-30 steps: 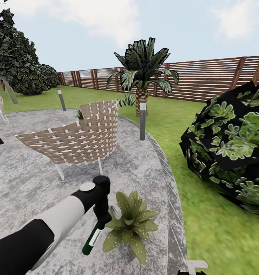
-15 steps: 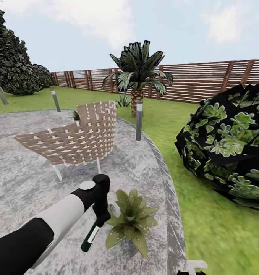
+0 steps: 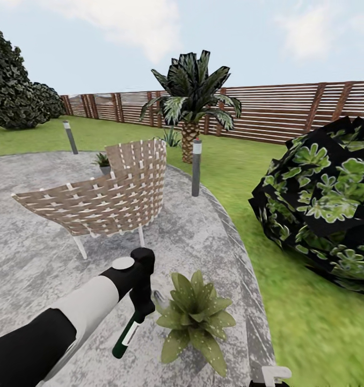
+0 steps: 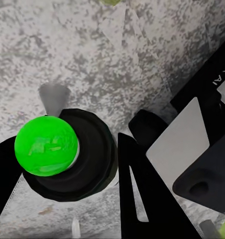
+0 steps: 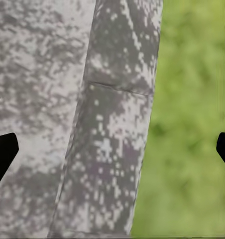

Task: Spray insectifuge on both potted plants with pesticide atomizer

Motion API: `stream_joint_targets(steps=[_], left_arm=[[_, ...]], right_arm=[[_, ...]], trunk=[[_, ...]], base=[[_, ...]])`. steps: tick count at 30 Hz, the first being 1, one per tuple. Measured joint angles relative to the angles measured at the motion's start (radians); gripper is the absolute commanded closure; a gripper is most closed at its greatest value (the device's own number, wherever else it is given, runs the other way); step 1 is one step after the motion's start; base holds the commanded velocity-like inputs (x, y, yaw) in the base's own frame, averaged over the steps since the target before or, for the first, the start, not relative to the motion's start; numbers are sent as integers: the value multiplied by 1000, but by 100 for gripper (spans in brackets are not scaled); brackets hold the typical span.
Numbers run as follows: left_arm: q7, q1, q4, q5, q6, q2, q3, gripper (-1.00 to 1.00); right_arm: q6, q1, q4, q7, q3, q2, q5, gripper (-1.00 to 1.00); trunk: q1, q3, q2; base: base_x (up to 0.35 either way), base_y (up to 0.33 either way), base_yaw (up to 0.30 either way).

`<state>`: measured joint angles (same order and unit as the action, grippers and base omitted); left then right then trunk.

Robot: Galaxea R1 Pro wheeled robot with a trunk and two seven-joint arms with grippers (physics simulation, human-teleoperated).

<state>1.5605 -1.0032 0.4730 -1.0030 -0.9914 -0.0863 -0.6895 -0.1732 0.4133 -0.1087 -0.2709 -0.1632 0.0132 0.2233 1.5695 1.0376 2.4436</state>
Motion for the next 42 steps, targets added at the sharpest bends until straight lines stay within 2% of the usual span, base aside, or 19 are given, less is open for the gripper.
stream_joint_targets(steps=[7,12,14,18,20,23,25,30,38,42], left_arm=[[0,1,-1,0,0,5,1,100],[0,3,-3,0,-3,18,3,100],[0,30,-2,2,-3,31,9,100],[-9,41,-2,-1,-4,32,11,100],[-55,41,-1,-1,-5,46,17,100],[-66,32,0,-1,-6,77,19,100],[-66,26,2,1,-5,85,20,100],[-66,-2,0,1,-5,88,18,100],[-79,8,-1,-1,-6,87,15,100],[-162,19,-2,1,-8,88,16,100]], right_arm=[[0,0,0,0,0,0,0,-100],[-1,0,0,0,0,-1,1,-100],[-1,0,1,1,1,-1,2,-100],[-2,0,1,1,1,-1,2,-100],[-1,0,1,1,1,-1,2,-100],[0,0,1,0,0,-1,2,-100],[0,0,1,-1,0,-1,2,-100],[0,0,-1,-1,-1,-2,0,-100],[1,0,-2,-2,-2,-18,-1,-100],[1,0,-2,-2,-1,-18,-1,-100]], trunk=[[0,0,0],[0,0,0],[0,0,0],[0,0,0],[0,0,0],[0,0,0],[0,0,0],[0,0,0],[0,0,0],[0,0,0]], base=[[-50,22,-249],[-199,219,-30],[-23,73,-1],[-4,14,0],[0,1,0],[0,0,0],[0,0,0],[0,24,-45],[0,114,-200],[0,1,-12]])
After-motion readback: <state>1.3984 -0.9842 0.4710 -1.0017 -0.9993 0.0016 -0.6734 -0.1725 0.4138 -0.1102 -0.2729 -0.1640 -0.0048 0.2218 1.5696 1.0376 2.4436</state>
